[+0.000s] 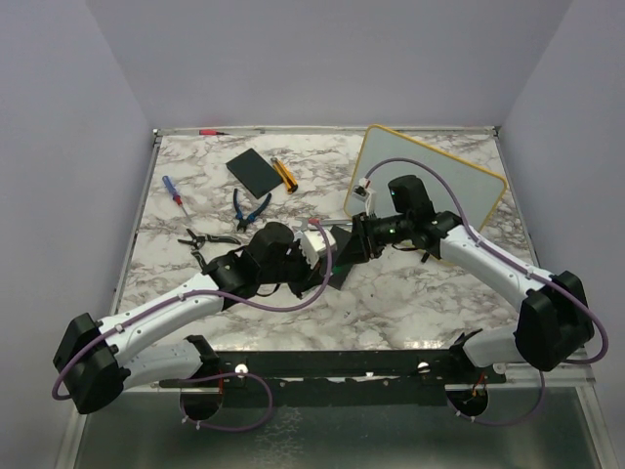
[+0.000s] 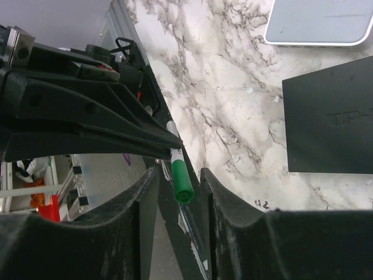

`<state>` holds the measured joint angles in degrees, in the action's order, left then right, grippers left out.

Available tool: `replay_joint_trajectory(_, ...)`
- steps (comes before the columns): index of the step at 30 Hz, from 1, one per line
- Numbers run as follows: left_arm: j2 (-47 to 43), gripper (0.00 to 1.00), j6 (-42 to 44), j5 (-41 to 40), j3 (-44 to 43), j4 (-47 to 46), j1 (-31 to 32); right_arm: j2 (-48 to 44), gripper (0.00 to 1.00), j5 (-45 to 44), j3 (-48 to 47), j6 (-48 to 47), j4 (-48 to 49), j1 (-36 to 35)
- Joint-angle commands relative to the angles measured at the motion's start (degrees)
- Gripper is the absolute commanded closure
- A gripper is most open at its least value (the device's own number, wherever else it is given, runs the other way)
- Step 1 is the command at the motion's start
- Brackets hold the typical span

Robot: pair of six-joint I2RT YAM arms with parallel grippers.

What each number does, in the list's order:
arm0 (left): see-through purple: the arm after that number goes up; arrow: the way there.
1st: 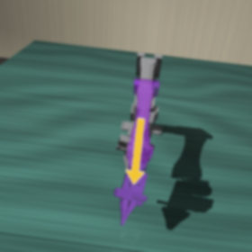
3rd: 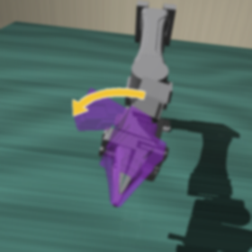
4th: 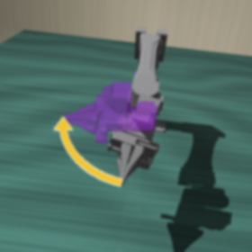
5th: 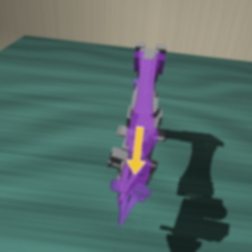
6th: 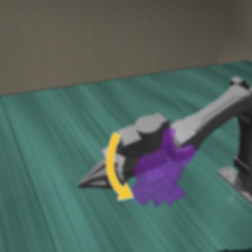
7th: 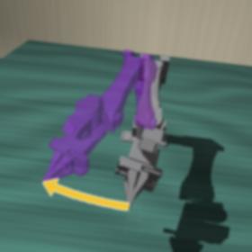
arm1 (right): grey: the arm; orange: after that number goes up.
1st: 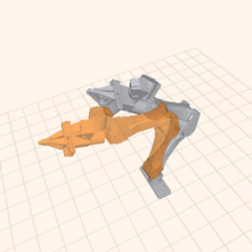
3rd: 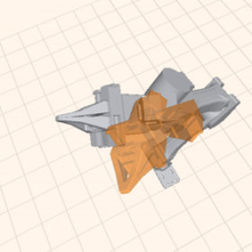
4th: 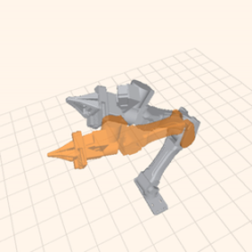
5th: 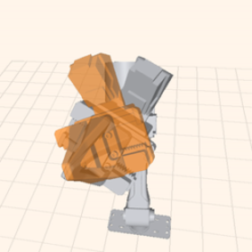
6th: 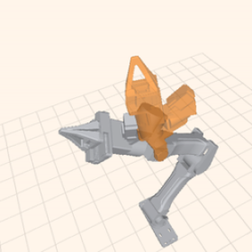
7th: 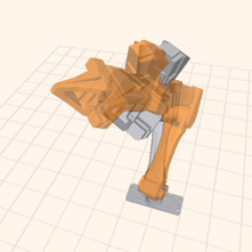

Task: Write a sentence on the whiteboard
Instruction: Open the whiteboard marker.

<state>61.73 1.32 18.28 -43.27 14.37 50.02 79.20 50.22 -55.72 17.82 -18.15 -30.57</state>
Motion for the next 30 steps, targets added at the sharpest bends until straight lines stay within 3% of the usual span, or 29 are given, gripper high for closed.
replay_joint_trajectory(1,0.6,1.00,0.5,1.7,0.6,-1.9,0.3,0.5,0.63,3.0,0.9,-1.2,-1.4,-1.1)
replay_joint_trajectory(17,1.3,1.00,0.2,2.2,0.8,-2.2,0.6,1.1,0.73,1.5,0.8,-2.8,-3.3,-3.3)
replay_joint_trajectory(19,1.4,1.00,0.3,2.0,0.9,-2.2,0.7,1.0,0.78,1.1,0.9,-3.2,-3.5,-3.4)
replay_joint_trajectory(23,1.4,1.00,-0.5,1.2,0.6,-2.2,0.7,0.1,0.98,-1.0,1.4,-2.7,-2.5,-3.3)
replay_joint_trajectory(24,1.2,0.92,-1.0,0.3,0.3,-2.2,0.7,-0.8,0.99,-1.8,1.7,-1.9,-1.5,-3.2)
replay_joint_trajectory(26,0.5,0.65,-2.4,-1.7,-0.2,-2.6,0.4,-3.7,0.99,-5.2,2.8,0.2,1.6,-3.3)
replay_joint_trajectory(29,-1.9,0.31,-6.2,-2.3,-0.3,-5.4,-2.2,-9.4,1.00,-10.2,5.0,4.2,7.4,-2.7)
replay_joint_trajectory(30,-2.7,0.25,-8.1,-0.6,-0.3,-7.1,-3.8,-11.4,1.00,-10.9,6.0,5.2,10.1,-1.9)
